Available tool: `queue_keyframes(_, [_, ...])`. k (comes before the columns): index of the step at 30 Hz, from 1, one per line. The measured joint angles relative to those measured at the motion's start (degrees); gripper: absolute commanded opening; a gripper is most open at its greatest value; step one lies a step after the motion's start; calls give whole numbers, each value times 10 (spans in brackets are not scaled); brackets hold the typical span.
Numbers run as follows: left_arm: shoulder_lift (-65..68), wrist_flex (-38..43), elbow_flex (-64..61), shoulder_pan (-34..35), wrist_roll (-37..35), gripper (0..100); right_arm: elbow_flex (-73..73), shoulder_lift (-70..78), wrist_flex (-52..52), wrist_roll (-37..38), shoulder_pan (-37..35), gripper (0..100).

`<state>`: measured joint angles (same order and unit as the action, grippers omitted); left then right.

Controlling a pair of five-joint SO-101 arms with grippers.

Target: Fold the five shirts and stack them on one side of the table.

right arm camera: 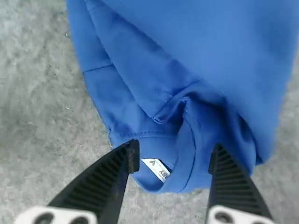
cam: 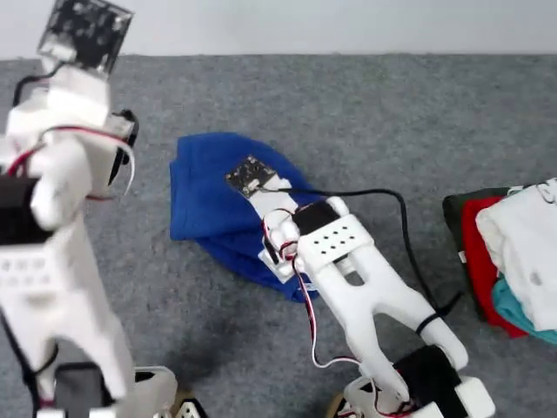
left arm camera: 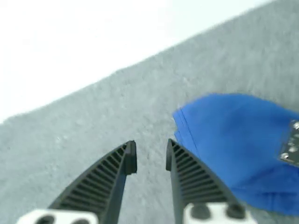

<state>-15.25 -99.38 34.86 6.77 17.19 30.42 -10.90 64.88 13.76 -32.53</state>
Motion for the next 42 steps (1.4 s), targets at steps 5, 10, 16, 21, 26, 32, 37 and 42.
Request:
queue_keyframes(5, [-48, 0, 0, -1, 0, 107, 7, 49, -18, 0, 0, 217])
queue_keyframes(10, [-59, 0, -2, -1, 0, 107, 8, 149, -62, 0, 0, 0])
queue_keyframes(16, [-59, 0, -40, -1, 0, 107, -38, 186, -47, 0, 2, 10])
queue_keyframes(21, [-59, 0, -41, -1, 0, 107, -119, 165, 38, 16, -1, 9])
queue_keyframes(26, [-59, 0, -41, -1, 0, 107, -247, 86, 110, 46, 0, 9])
queue_keyframes(32, [-59, 0, -41, -1, 0, 107, -302, 40, 73, 50, 92, 9])
queue_keyframes(37, [-59, 0, -41, -1, 0, 107, -274, 61, -71, -13, 228, 11])
queue_keyframes(42, [-59, 0, -41, -1, 0, 107, -252, 171, -236, -101, 338, 13])
